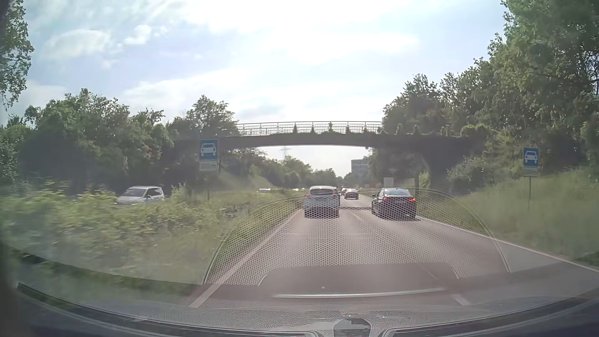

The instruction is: Follow the waypoints while adhering to traffic rules and regulations

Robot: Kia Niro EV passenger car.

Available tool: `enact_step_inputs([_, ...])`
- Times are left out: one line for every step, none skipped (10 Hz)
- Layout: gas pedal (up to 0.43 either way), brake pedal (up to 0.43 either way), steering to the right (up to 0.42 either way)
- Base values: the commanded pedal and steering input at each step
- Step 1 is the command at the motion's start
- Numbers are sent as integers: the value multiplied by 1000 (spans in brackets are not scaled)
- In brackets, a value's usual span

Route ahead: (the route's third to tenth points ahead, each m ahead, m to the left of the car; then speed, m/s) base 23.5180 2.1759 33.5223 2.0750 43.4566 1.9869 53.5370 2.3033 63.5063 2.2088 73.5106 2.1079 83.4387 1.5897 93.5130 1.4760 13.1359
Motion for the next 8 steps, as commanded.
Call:
enact_step_inputs([130, 0, 0])
enact_step_inputs([130, 0, 0])
enact_step_inputs([118, 0, 0])
enact_step_inputs([118, 0, 0])
enact_step_inputs([118, 0, 0])
enact_step_inputs([118, 0, 0])
enact_step_inputs([118, 0, 0])
enact_step_inputs([118, 0, 0])
